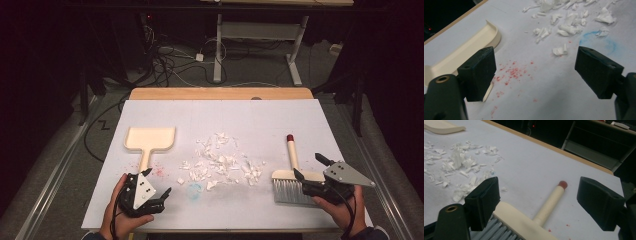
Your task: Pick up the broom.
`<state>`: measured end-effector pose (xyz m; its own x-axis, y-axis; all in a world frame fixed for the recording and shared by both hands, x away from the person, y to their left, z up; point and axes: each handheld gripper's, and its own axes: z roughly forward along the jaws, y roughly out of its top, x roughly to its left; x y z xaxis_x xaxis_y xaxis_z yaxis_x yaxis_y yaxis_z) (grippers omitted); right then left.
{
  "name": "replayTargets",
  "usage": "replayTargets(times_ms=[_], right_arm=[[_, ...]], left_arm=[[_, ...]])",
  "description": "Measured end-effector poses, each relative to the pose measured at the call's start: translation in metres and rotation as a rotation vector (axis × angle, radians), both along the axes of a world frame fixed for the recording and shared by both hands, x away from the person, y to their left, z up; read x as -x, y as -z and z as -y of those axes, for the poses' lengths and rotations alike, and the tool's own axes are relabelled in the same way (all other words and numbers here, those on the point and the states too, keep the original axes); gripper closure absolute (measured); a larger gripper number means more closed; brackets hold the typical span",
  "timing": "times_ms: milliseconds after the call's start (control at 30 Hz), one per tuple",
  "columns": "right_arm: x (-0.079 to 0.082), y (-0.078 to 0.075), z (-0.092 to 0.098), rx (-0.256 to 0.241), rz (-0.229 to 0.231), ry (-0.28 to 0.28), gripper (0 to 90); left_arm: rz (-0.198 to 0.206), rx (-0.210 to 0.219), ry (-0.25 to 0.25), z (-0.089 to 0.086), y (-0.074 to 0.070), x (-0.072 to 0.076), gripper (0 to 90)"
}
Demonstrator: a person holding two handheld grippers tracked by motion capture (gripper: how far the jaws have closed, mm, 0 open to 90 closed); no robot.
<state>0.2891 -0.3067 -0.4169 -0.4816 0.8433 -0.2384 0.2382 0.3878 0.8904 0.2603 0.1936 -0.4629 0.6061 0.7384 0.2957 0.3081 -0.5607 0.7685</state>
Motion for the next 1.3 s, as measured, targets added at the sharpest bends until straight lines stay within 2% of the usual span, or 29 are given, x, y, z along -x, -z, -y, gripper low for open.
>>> replayTargets(times_ms=[100, 200, 300, 400, 433, 500, 567, 667, 700, 767, 800, 867, 967, 1000, 1033, 1100, 1133, 1167, 1200, 1300], right_arm=[[-0.002, 0.001, -0.001, 0.02, 0.01, -0.003, 19.0], [0.001, 0.0, -0.004, 0.002, -0.007, 0.016, 18.9], [0.002, -0.003, -0.009, 0.022, 0.011, 0.023, 18.5], [-0.003, -0.003, -0.01, 0.046, 0.001, 0.057, 20.1], [-0.005, -0.002, -0.01, 0.057, 0.003, 0.089, 20.4], [-0.009, -0.001, -0.007, 0.034, -0.012, 0.13, 20.4], [-0.015, -0.001, -0.005, 0.042, -0.032, 0.174, 20.5], [-0.031, -0.002, -0.001, 0.001, -0.095, 0.182, 30.8], [-0.037, -0.002, 0.001, -0.019, -0.122, 0.157, 32.7], [-0.053, 0.0, 0.0, -0.016, -0.195, 0.176, 34.1], [-0.061, 0.002, 0.0, -0.037, -0.23, 0.178, 34.1], [-0.077, 0.01, -0.002, 0.005, -0.28, 0.239, 33.8], [-0.096, 0.025, 0.001, 0.013, -0.384, 0.303, 35.4], [-0.1, 0.029, 0.002, 0.002, -0.417, 0.317, 36.5], [-0.104, 0.034, 0.004, -0.021, -0.465, 0.3, 37.6], [-0.109, 0.043, 0.004, -0.03, -0.555, 0.274, 38.9], [-0.109, 0.045, 0.003, -0.024, -0.553, 0.279, 39.3], [-0.109, 0.045, -0.001, 0.012, -0.549, 0.277, 41.5], [-0.109, 0.044, -0.004, 0.033, -0.547, 0.262, 50.0], [-0.111, 0.043, -0.006, 0.023, -0.557, 0.257, 56.0]], left_arm=[[-0.005, -0.013, 0.004, 0.003, 0.002, 0.0, 16.5], [-0.009, -0.032, 0.009, 0.004, 0.004, 0.001, 16.5], [-0.01, -0.034, 0.015, 0.003, 0.005, 0.003, 16.5], [-0.013, -0.043, 0.018, 0.004, 0.006, 0.004, 16.5], [-0.014, -0.05, 0.019, 0.004, 0.006, 0.004, 16.5], [-0.011, -0.048, 0.02, 0.005, 0.006, 0.003, 16.5], [-0.013, -0.05, 0.022, 0.005, 0.006, 0.002, 16.5], [-0.023, -0.062, 0.026, 0.005, 0.008, 0.002, 16.5], [-0.028, -0.063, 0.029, 0.005, 0.009, 0.003, 16.5], [-0.034, -0.059, 0.035, 0.006, 0.009, 0.003, 16.5], [-0.035, -0.059, 0.039, 0.007, 0.008, 0.004, 16.5], [-0.03, -0.061, 0.046, 0.009, 0.007, 0.004, 16.5], [-0.028, -0.064, 0.054, 0.012, 0.007, 0.005, 16.5], [-0.028, -0.069, 0.054, 0.012, 0.007, 0.005, 16.5], [-0.03, -0.069, 0.054, 0.012, 0.007, 0.005, 16.5], [-0.032, -0.064, 0.051, 0.011, 0.007, 0.005, 16.5], [-0.032, -0.064, 0.048, 0.011, 0.007, 0.005, 16.5], [-0.032, -0.062, 0.048, 0.011, 0.007, 0.004, 16.5], [-0.03, -0.062, 0.049, 0.011, 0.007, 0.004, 16.5], [-0.031, -0.074, 0.049, 0.013, 0.007, 0.005, 16.5]])
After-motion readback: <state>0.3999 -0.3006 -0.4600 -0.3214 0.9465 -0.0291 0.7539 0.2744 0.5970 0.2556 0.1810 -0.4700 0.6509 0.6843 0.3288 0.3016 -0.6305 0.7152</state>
